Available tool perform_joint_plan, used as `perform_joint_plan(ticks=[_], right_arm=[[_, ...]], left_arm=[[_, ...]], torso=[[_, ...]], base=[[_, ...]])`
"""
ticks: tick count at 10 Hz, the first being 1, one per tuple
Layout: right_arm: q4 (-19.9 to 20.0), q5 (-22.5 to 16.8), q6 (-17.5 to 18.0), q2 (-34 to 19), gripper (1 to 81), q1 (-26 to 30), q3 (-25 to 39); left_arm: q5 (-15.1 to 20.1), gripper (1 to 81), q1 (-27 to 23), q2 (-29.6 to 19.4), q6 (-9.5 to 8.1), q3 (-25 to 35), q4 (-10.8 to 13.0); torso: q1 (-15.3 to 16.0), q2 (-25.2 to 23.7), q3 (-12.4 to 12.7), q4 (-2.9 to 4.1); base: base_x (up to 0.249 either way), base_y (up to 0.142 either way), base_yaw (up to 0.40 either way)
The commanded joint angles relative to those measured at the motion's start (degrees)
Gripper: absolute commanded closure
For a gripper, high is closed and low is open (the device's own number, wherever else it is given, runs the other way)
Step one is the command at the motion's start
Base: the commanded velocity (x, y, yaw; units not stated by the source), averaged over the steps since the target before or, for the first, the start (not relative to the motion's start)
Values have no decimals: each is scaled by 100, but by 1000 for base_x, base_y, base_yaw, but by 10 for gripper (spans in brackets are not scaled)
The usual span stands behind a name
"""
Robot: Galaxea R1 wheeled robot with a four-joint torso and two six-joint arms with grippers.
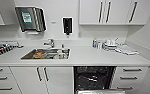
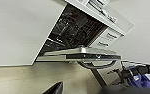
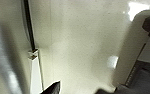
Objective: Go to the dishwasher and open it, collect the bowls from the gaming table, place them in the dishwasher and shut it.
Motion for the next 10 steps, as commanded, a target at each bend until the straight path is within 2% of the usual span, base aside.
perform_joint_plan(ticks=[1,4,5,6,8,10], right_arm=[[59,16,-9,-40,10,521,-131],[33,51,-61,-207,10,432,-123],[-161,139,-263,-304,10,354,-97],[-442,165,-580,-348,10,257,-114],[-1171,165,-1476,-365,10,-50,-325],[-1634,174,-2698,-288,10,-402,-333]], left_arm=[[-28,10,-349,-236,-23,39,70],[-10,10,-218,-51,-31,-163,70],[16,10,-69,28,-31,-304,96],[-2,10,142,160,-31,-594,131],[-45,10,695,643,-31,-1464,131],[-63,10,1363,1417,-40,-2580,44]], torso=[[0,0,0,0],[-7,-6,2,0],[-7,-4,2,0],[-7,-4,0,0],[-7,-4,0,0],[-7,-4,0,0]], base=[[-85,0,0],[-26,0,0],[0,0,0],[0,0,0],[0,0,0],[0,0,0]])
